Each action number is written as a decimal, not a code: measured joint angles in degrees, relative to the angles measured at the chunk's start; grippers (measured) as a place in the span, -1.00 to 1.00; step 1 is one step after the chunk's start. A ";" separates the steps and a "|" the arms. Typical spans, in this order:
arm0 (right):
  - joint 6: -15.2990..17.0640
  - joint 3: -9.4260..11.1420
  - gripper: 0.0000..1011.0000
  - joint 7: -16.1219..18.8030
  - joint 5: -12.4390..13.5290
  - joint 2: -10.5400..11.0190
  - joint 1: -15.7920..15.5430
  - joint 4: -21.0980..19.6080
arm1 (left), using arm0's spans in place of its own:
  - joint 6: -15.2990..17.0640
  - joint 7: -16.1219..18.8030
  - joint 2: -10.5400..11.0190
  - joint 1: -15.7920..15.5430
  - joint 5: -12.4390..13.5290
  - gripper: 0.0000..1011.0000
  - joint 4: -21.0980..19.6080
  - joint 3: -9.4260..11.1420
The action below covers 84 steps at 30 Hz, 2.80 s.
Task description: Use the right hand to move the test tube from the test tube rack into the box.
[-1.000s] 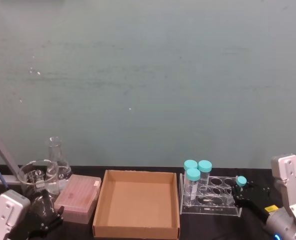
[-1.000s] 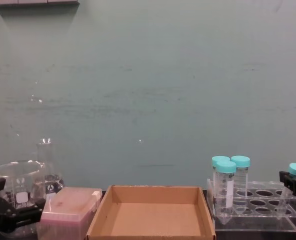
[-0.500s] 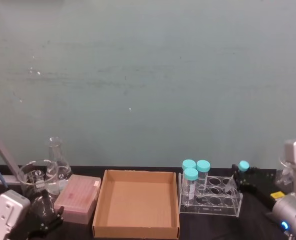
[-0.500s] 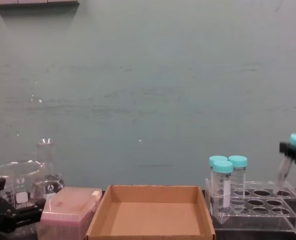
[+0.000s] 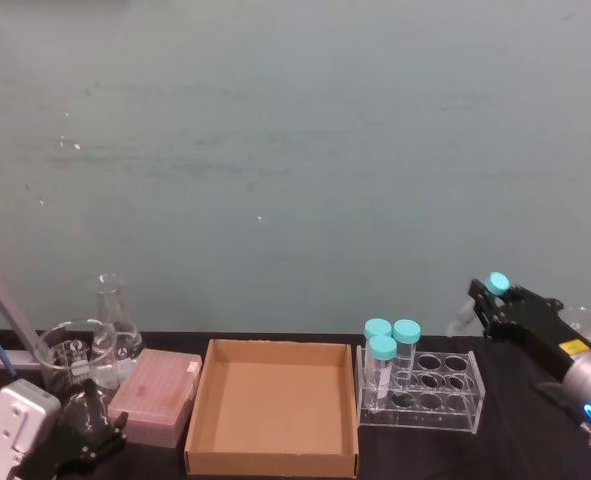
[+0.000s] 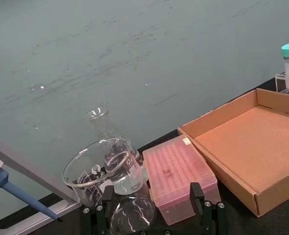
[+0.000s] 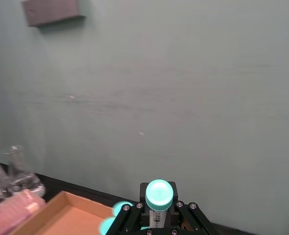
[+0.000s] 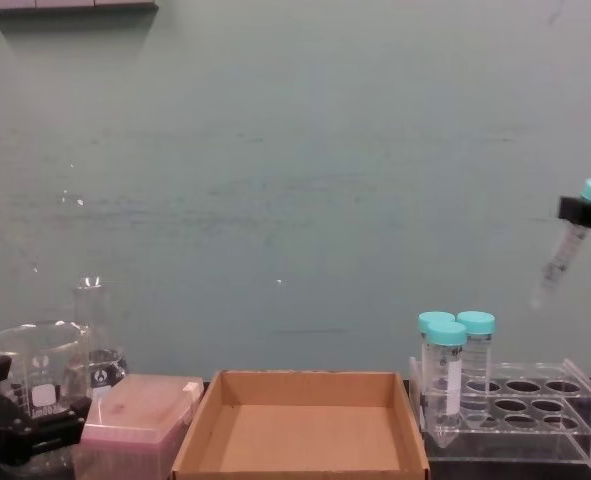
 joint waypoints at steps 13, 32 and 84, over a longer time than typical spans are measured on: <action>-1.20 -7.71 -0.60 1.94 -1.30 -2.40 4.13 -3.01 | 0.00 0.00 0.00 0.00 0.00 0.98 0.00 0.00; -2.09 -17.75 -0.60 -1.14 -11.17 -13.19 15.43 17.83 | 0.00 0.00 0.00 0.00 0.00 0.98 0.00 0.00; -5.62 -17.46 0.77 -2.01 -14.66 -18.66 20.04 30.20 | 0.00 0.00 0.00 0.00 0.00 0.98 0.00 0.00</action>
